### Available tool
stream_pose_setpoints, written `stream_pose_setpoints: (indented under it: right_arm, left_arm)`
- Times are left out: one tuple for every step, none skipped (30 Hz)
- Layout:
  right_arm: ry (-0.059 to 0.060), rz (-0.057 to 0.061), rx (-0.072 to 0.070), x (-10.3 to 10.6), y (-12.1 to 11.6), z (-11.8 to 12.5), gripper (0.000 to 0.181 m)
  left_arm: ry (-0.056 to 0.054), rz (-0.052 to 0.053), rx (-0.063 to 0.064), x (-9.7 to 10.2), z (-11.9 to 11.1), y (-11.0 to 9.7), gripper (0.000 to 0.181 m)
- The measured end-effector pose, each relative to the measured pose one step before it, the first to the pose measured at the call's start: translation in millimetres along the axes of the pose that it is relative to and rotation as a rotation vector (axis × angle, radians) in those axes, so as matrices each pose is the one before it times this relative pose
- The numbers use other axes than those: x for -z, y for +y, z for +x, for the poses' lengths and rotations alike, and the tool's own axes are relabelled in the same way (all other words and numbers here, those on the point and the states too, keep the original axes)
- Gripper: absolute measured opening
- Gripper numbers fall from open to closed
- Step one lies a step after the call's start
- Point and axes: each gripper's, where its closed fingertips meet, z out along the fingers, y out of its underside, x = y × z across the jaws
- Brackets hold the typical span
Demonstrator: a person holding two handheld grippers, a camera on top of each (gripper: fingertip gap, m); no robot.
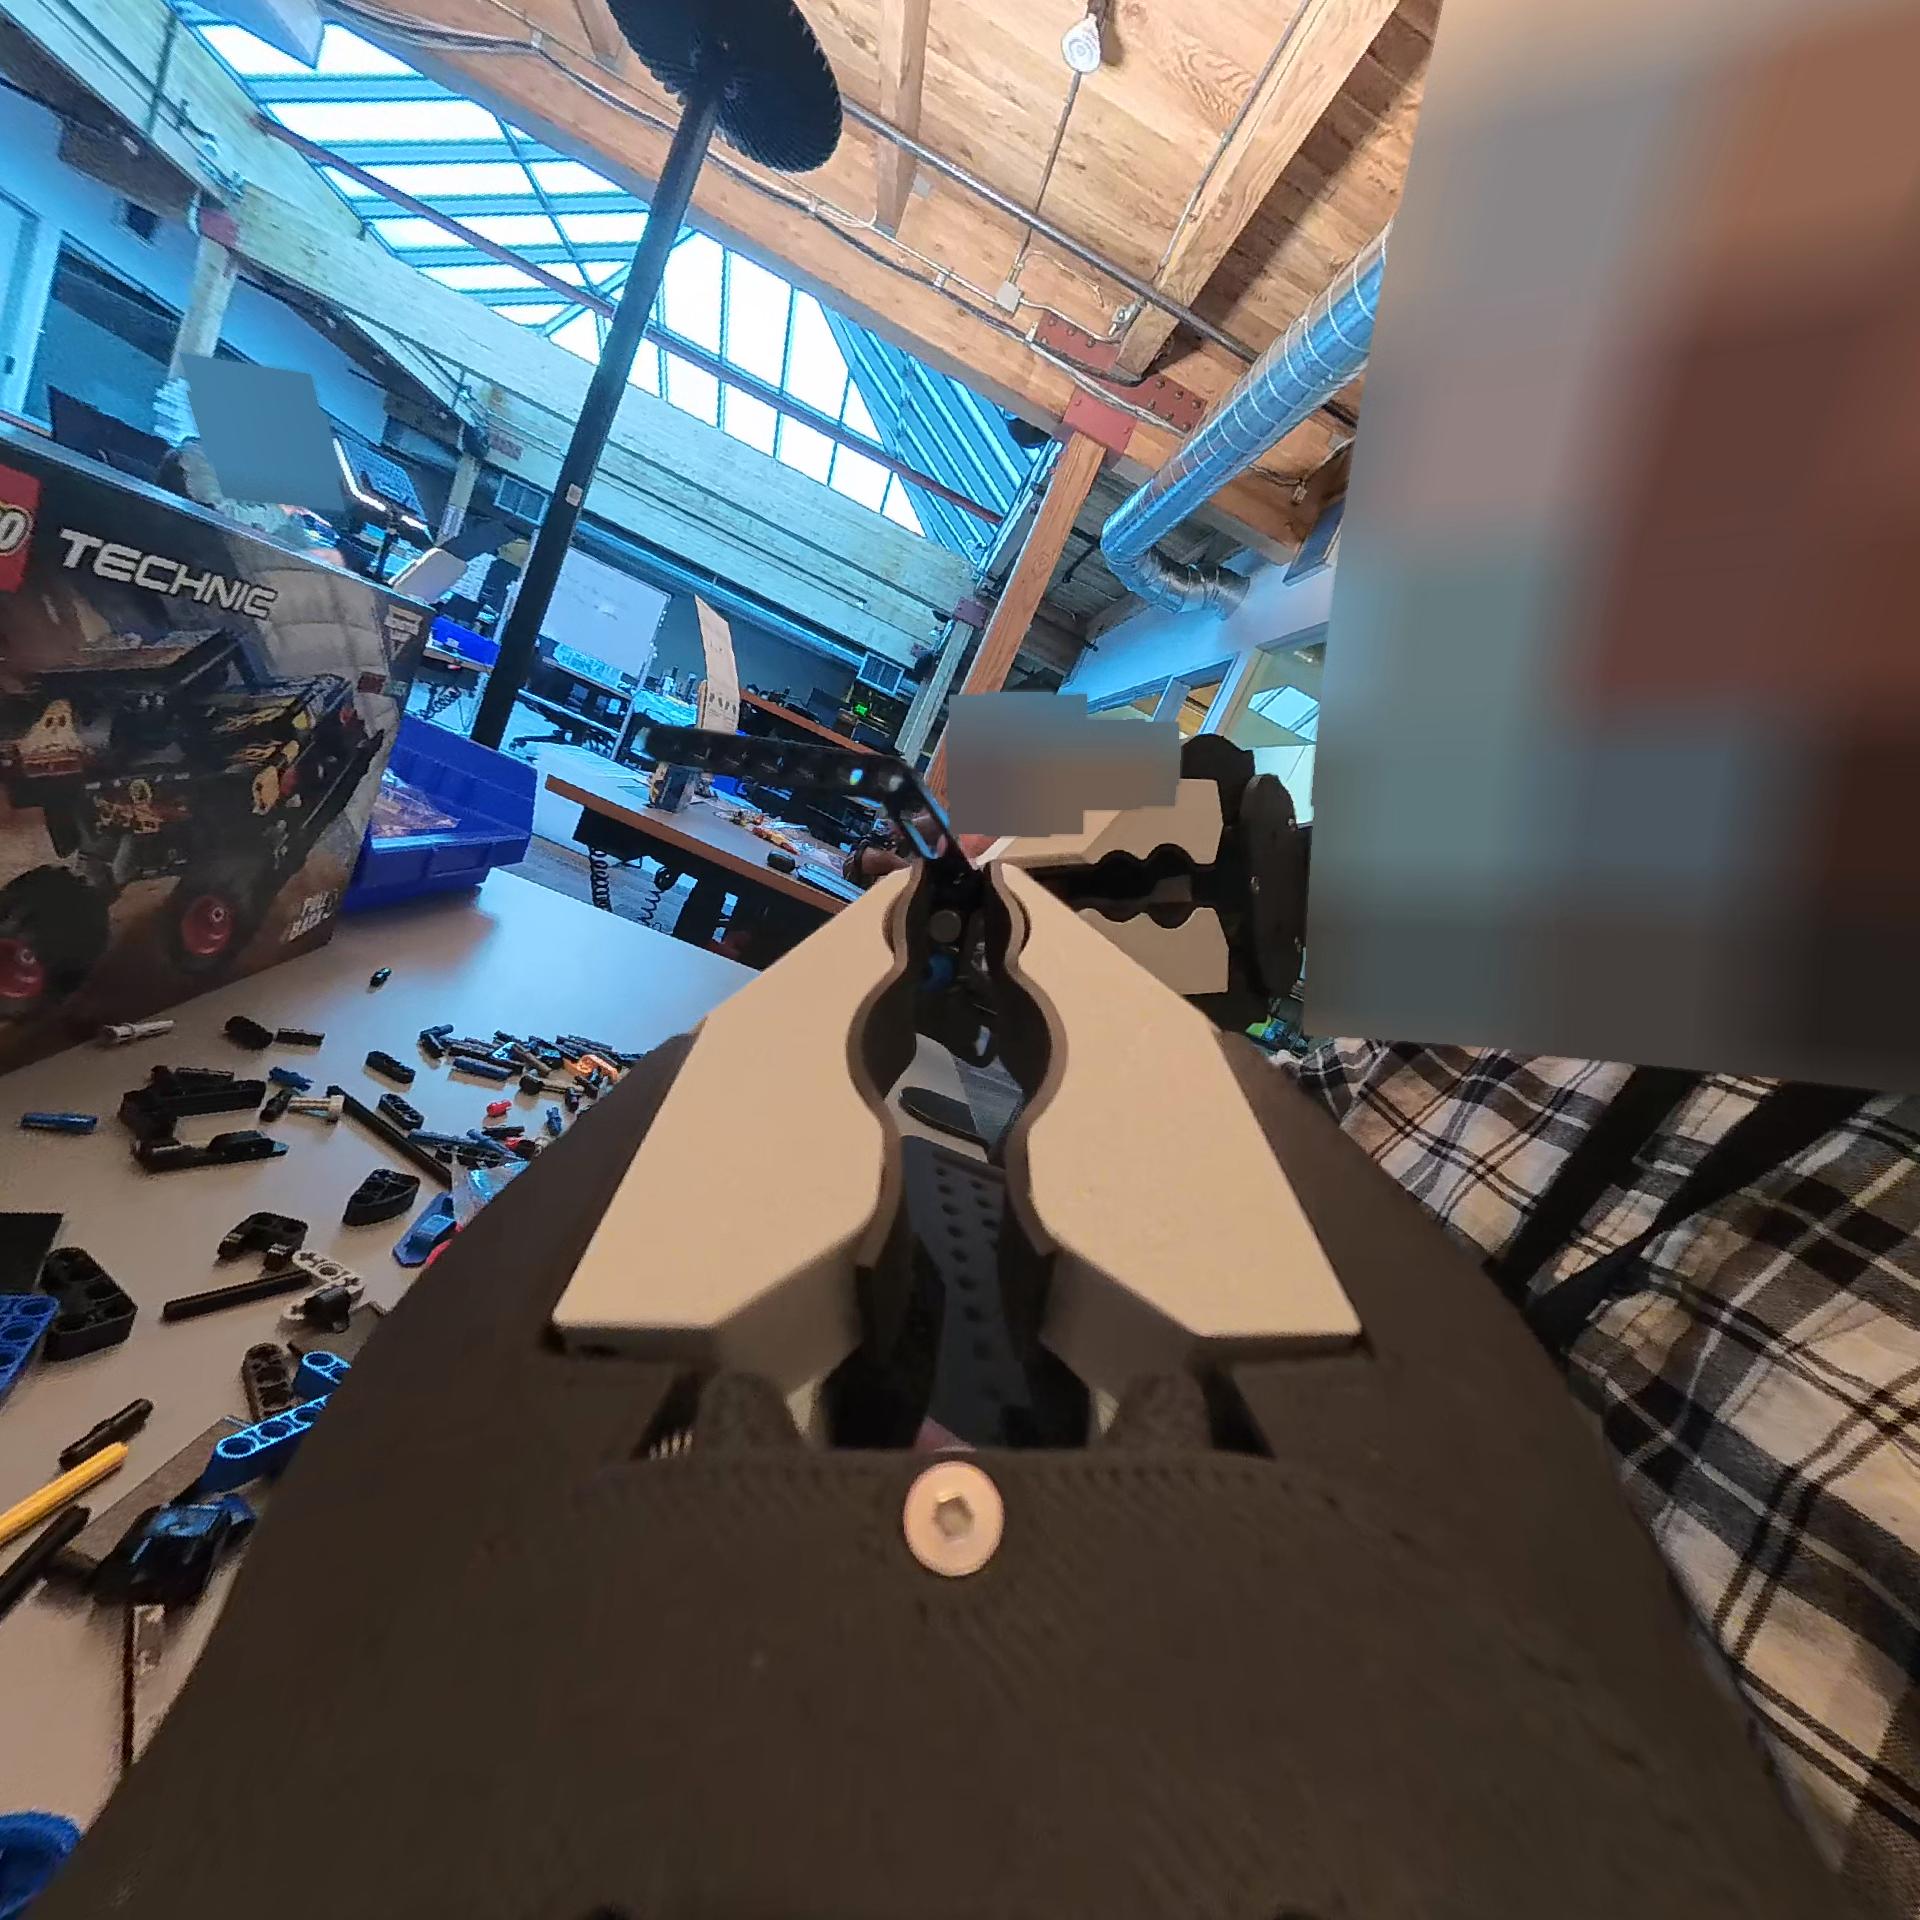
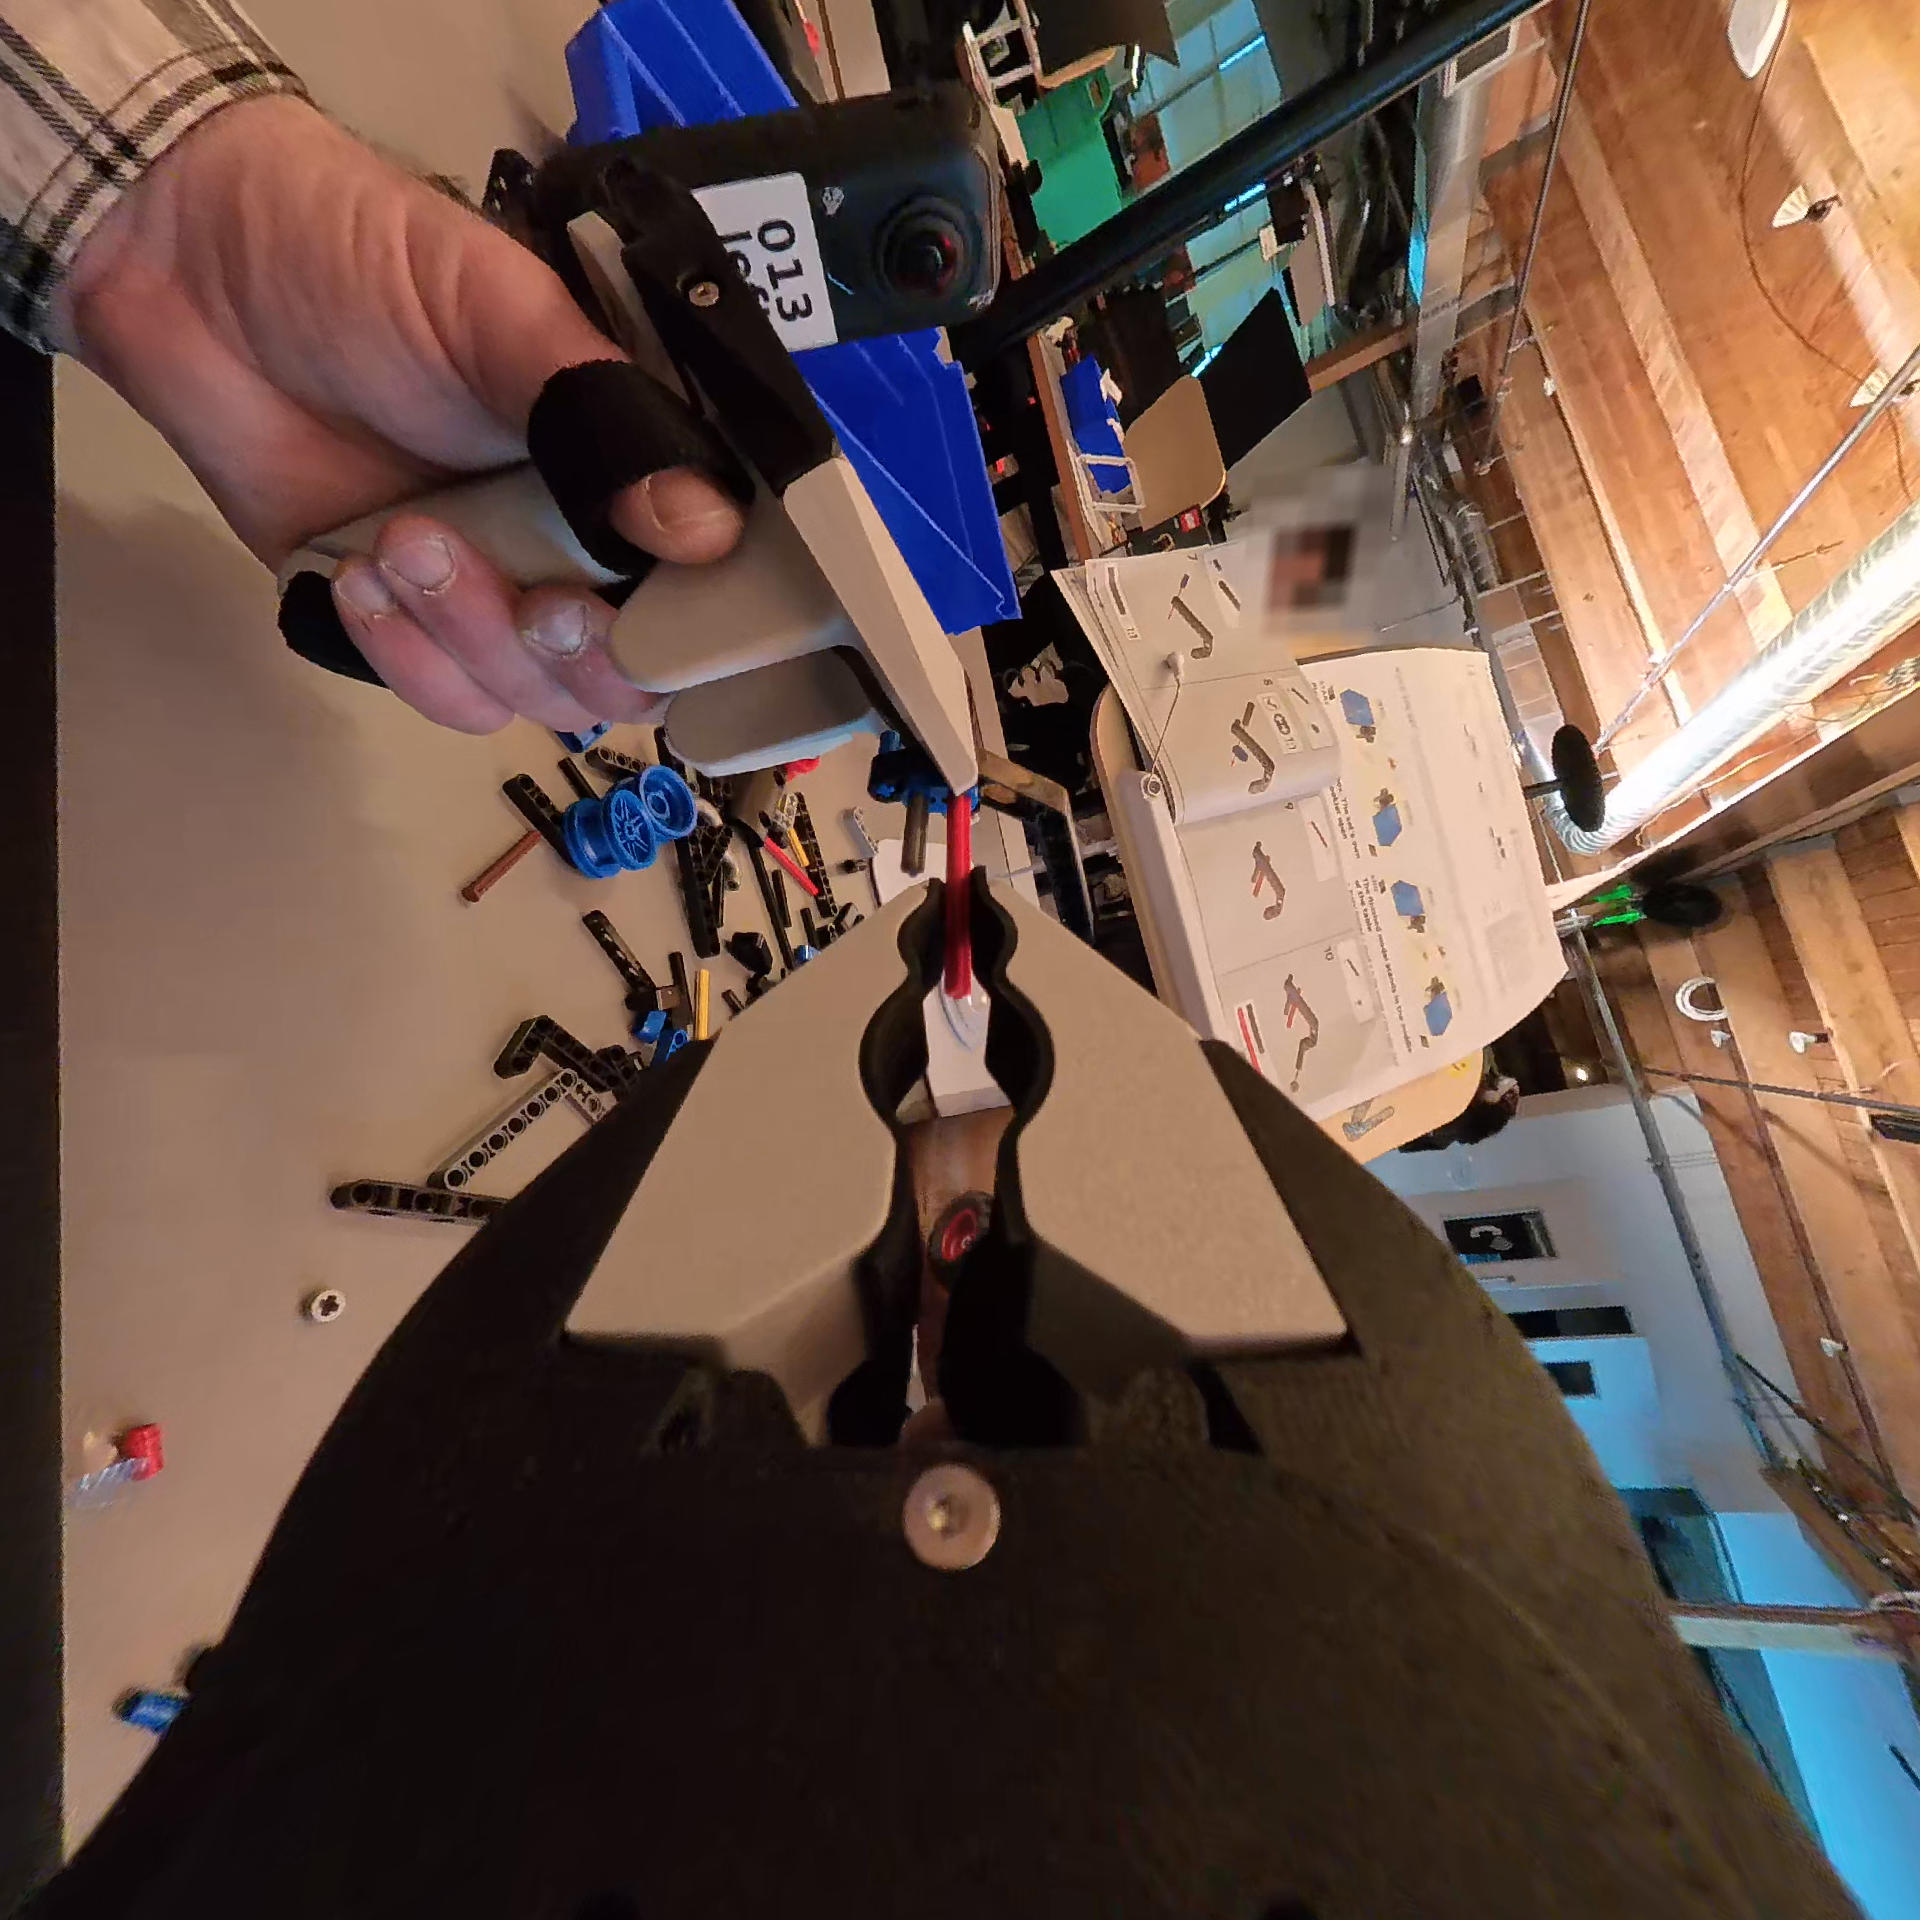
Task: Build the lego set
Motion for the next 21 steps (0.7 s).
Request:
stream_pose_setpoints:
  right_arm:
    - [-0.0033, 0.0024, -0.0006, -0.30, -0.67, 0.16, 0.000]
    - [0.0037, -0.0024, 0.0087, -0.66, -0.40, 0.51, 0.000]
    - [0.0041, -0.0009, 0.0025, -0.65, -0.50, 0.38, 0.000]
    - [0.0032, 0.0042, -0.0051, -0.39, -0.82, 0.23, 0.000]
    - [0.0047, 0.0022, -0.0018, -0.43, -0.15, -0.12, 0.000]
    - [-0.0004, -0.0039, 0.0025, -0.54, 1.17, -0.86, 0.000]
    - [-0.0058, 0.0005, -0.0032, -0.45, 0.78, -1.20, 0.000]
    - [-0.0049, 0.0058, -0.0078, -0.21, -0.42, -0.75, 0.000]
    - [0.0006, 0.0007, 0.0027, 0.21, -0.03, 0.13, 0.000]
    - [-0.0022, -0.0015, 0.0026, -0.04, 0.57, 0.09, 0.000]
    - [-0.0017, -0.0012, -0.0029, -0.35, 1.00, 0.08, 0.000]
    - [-0.0041, 0.0010, -0.0007, -0.14, 0.62, -0.56, 0.000]
    - [-0.0025, 0.0009, -0.0002, -0.13, 0.00, -0.63, 0.000]
    - [-0.0012, -0.0007, -0.0006, -0.32, 0.16, -0.20, 0.000]
    - [-0.0074, 0.0046, -0.0121, -0.21, -0.19, -0.30, 0.000]
    - [-0.0103, 0.0065, -0.0244, -0.28, -0.46, -0.26, 0.000]
    - [-0.0016, -0.0008, -0.0127, -0.19, 0.51, 0.35, 0.000]
    - [-0.0006, -0.0002, -0.0084, -0.19, 0.95, 0.26, 0.000]
    - [-0.0079, 0.0075, -0.0205, -0.34, 0.55, -0.43, 0.000]
    - [-0.0027, 0.0071, -0.0232, -1.01, 1.74, -0.27, 0.000]
    - [0.0009, 0.0168, -0.0370, -1.02, 2.34, 0.27, 0.000]
  left_arm:
    - [-0.0009, 0.0007, -0.0019, 0.46, -0.05, -0.10, 0.009]
    - [-0.0038, 0.0032, -0.0002, 0.46, -0.59, -0.65, 0.008]
    - [-0.0002, 0.0038, -0.0010, 0.22, 0.15, -0.86, 0.008]
    - [0.0026, 0.0001, -0.0027, -0.15, 0.79, 0.11, 0.009]
    - [0.0012, 0.0048, 0.0060, 0.27, 0.21, -0.64, 0.008]
    - [-0.0092, -0.0082, -0.0002, 0.10, -1.45, 1.52, 0.009]
    - [0.0008, -0.0033, 0.0026, 0.22, -0.11, 0.87, 0.009]
    - [0.0132, -0.0047, 0.0056, -0.37, 1.93, 0.92, 0.008]
    - [-0.0015, -0.0051, -0.0051, -0.29, 0.25, 0.44, 0.008]
    - [-0.0077, -0.0043, -0.0093, -0.35, -0.59, 0.11, 0.008]
    - [-0.0083, -0.0063, -0.0070, -0.49, -1.01, 0.27, 0.008]
    - [0.0028, -0.0093, 0.0014, -0.15, -0.20, 1.19, 0.008]
    - [0.0041, -0.0003, 0.0069, 0.24, 0.05, 0.31, 0.008]
    - [-0.0053, 0.0013, 0.0017, 0.03, -0.69, 0.45, 0.008]
    - [0.0031, -0.0011, 0.0011, 0.48, 0.43, 0.06, 0.008]
    - [0.0006, -0.0022, -0.0022, 0.12, 0.37, 0.07, 0.008]
    - [-0.0141, 0.0017, -0.0109, -0.76, -0.84, -0.26, 0.008]
    - [-0.0045, -0.0053, -0.0064, -0.50, -0.28, 0.29, 0.008]
    - [0.0001, -0.0084, -0.0002, 0.21, -0.59, 0.81, 0.008]
    - [-0.0157, -0.0045, 0.0010, -0.31, -2.37, 0.52, 0.008]
    - [-0.0243, -0.0041, -0.0053, -0.54, -2.83, 0.05, 0.008]
